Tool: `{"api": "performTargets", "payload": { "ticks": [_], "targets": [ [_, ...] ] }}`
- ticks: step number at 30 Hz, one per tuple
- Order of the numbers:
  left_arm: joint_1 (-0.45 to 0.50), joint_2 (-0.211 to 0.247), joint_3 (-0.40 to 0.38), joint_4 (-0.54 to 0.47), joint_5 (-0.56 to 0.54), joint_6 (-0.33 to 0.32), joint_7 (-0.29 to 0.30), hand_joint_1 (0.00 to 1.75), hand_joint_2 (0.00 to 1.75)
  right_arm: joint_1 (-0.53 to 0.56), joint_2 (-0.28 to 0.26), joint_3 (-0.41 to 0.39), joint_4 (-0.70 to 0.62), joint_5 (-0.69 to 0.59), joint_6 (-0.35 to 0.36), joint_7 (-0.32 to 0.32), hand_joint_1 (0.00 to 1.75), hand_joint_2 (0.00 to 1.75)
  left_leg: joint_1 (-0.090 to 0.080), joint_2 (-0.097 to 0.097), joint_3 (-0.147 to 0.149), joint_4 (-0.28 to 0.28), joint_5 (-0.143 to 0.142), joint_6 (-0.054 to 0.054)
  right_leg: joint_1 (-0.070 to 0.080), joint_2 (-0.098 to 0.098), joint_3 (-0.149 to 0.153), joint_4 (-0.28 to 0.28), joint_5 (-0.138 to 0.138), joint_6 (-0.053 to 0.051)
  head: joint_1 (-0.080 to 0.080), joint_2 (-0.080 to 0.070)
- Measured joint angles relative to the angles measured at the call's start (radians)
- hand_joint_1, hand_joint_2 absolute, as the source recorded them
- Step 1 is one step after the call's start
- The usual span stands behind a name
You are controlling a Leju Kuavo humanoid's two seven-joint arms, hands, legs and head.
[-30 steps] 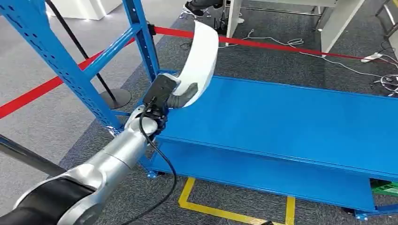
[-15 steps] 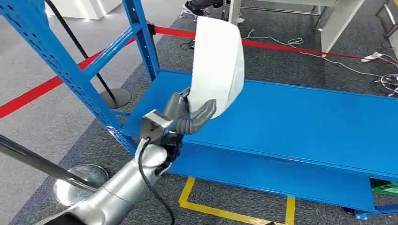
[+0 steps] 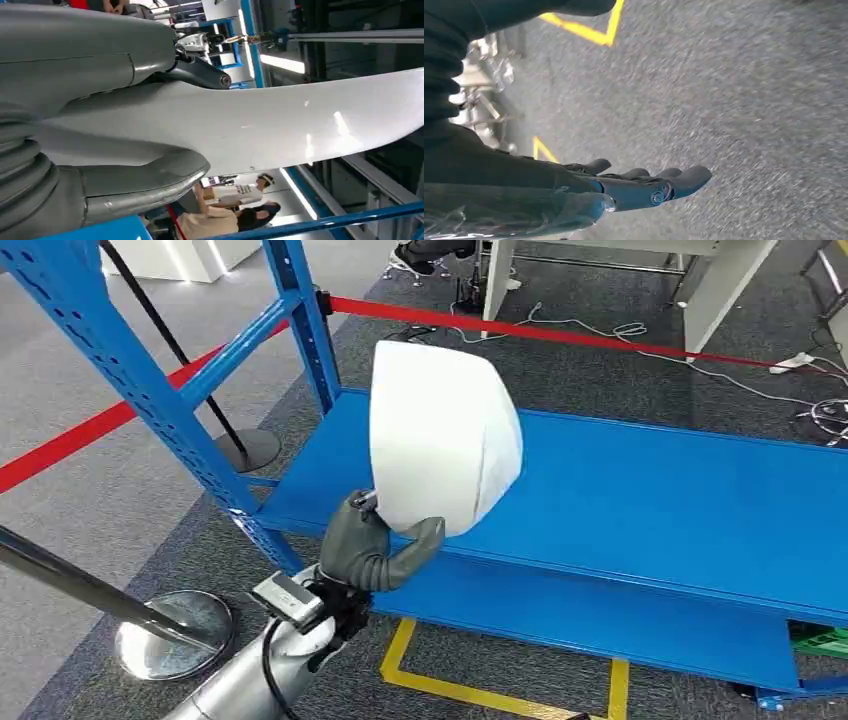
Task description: Take the parts from the cabinet and place them on the table.
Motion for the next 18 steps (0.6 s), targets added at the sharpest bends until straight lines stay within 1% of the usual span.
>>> {"api": "performTargets", "payload": {
  "ticks": [1, 2, 4, 6, 7, 10, 12, 15, 18],
  "targets": [
    [0.018, 0.003, 0.002, -0.010, 0.022, -0.019, -0.011, 1.75, 1.75, 0.001, 0.000, -0.008, 0.000, -0.018, 0.001, -0.025, 0.00, 1.75, 0.000, 0.000, 0.000, 0.000, 0.000, 0.000, 0.000, 0.000, 0.000, 0.000, 0.000, 0.000, 0.000, 0.000],
    [0.038, 0.006, 0.007, -0.025, 0.021, -0.032, -0.029, 1.75, 1.75, 0.002, 0.000, -0.018, 0.000, -0.032, 0.004, -0.053, 0.00, 1.75, 0.000, 0.000, 0.000, 0.000, 0.000, 0.000, 0.000, 0.000, 0.000, 0.000, 0.000, 0.000, 0.000, 0.000],
    [0.069, 0.018, 0.016, -0.056, -0.022, -0.043, -0.041, 1.75, 1.75, 0.004, 0.000, -0.026, 0.000, -0.041, 0.022, -0.116, 0.00, 1.75, 0.000, 0.000, 0.000, 0.000, 0.000, 0.000, 0.000, 0.000, 0.000, 0.000, 0.000, 0.000, 0.000, 0.000],
    [0.100, 0.030, 0.024, -0.095, -0.062, -0.068, -0.042, 1.75, 1.75, 0.005, 0.000, -0.029, 0.000, -0.035, 0.036, -0.165, 0.00, 1.75, 0.000, 0.000, 0.000, 0.000, 0.000, 0.000, 0.000, 0.000, -0.001, 0.000, -0.001, 0.000, 0.000, 0.000],
    [0.111, 0.034, 0.026, -0.115, -0.080, -0.074, -0.042, 1.75, 1.75, 0.005, 0.000, -0.029, 0.000, -0.023, 0.036, -0.175, 0.00, 1.75, 0.000, 0.000, 0.000, 0.000, -0.001, 0.000, 0.000, 0.000, -0.001, 0.000, -0.001, 0.000, -0.001, 0.000],
    [0.138, 0.043, 0.026, -0.173, -0.121, -0.048, -0.042, 1.75, 1.75, 0.006, -0.001, -0.028, 0.000, -0.003, 0.025, -0.185, 0.00, 1.75, 0.000, 0.000, 0.000, 0.000, -0.001, 0.000, 0.000, 0.000, -0.001, 0.000, -0.001, 0.000, 0.000, 0.000],
    [0.145, 0.050, 0.026, -0.201, -0.120, -0.035, -0.042, 1.75, 1.75, 0.006, -0.002, -0.029, 0.000, -0.003, 0.019, -0.186, 0.00, 1.75, 0.000, 0.000, 0.000, 0.000, -0.001, 0.000, 0.000, 0.000, -0.001, 0.000, -0.001, 0.000, 0.000, 0.000],
    [0.152, 0.060, 0.025, -0.232, -0.114, -0.034, -0.042, 1.75, 1.75, 0.006, -0.002, -0.028, 0.000, -0.003, 0.018, -0.180, 0.00, 1.75, 0.000, 0.000, 0.000, 0.000, -0.001, 0.000, 0.000, 0.000, 0.000, 0.000, -0.001, 0.000, 0.000, 0.000],
    [0.152, 0.067, 0.026, -0.246, -0.104, -0.036, -0.042, 1.75, 1.75, 0.006, -0.003, -0.028, 0.000, 0.007, 0.016, -0.161, 0.00, 1.75, 0.000, 0.000, 0.000, 0.000, -0.001, 0.000, 0.000, 0.000, 0.000, 0.000, -0.001, 0.000, 0.000, 0.000]
  ]
}}
